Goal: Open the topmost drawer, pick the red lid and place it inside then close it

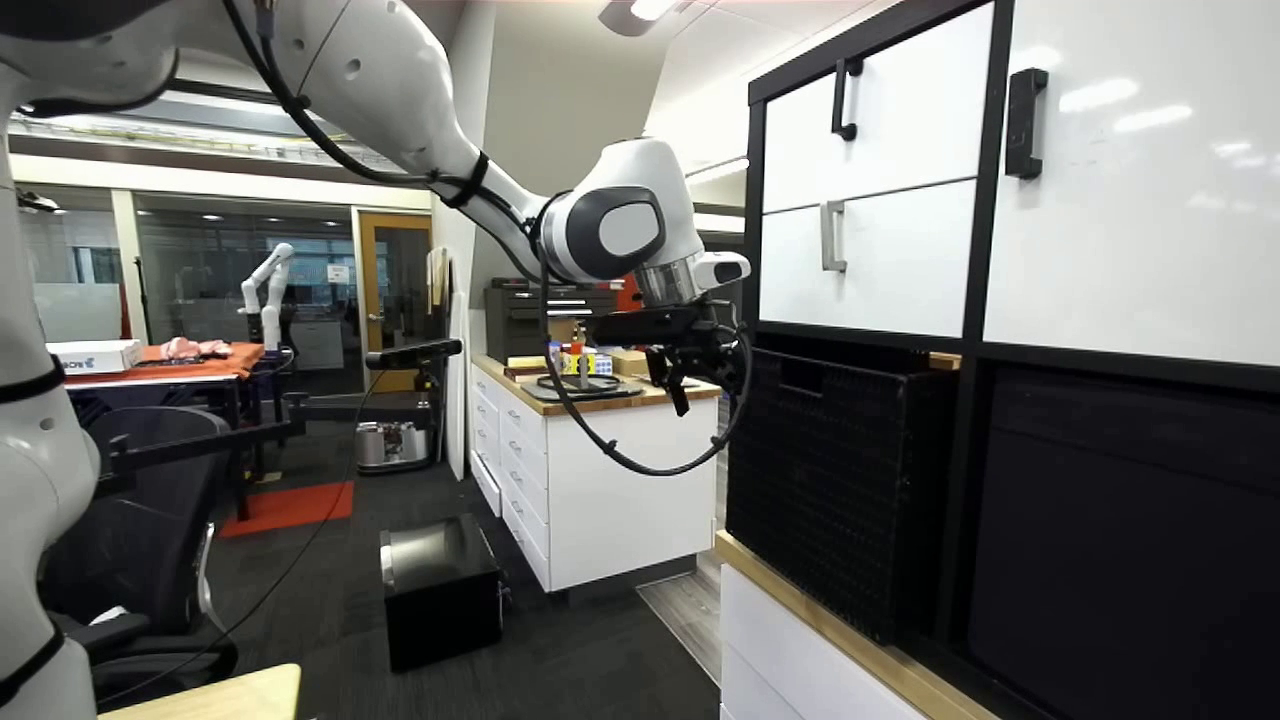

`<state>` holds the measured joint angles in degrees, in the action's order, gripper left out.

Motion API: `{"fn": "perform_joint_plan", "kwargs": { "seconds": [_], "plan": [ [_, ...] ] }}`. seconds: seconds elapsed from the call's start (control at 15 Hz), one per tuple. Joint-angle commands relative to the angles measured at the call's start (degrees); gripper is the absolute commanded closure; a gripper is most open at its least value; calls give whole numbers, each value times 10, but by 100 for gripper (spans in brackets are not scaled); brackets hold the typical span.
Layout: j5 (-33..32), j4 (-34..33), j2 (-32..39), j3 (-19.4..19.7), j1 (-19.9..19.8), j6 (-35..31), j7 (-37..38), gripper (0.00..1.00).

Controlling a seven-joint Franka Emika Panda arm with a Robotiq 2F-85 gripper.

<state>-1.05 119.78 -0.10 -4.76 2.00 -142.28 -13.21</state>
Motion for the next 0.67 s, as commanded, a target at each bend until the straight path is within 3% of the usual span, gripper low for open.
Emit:
{"fn": "perform_joint_plan", "kwargs": {
  "seconds": [0.0, 0.6],
  "plan": [
    [9, -66, 33, 0, 10, 5, -76, 0],
    [0, -143, 70, -23, 17, -22, -258, 0]
  ]
}}
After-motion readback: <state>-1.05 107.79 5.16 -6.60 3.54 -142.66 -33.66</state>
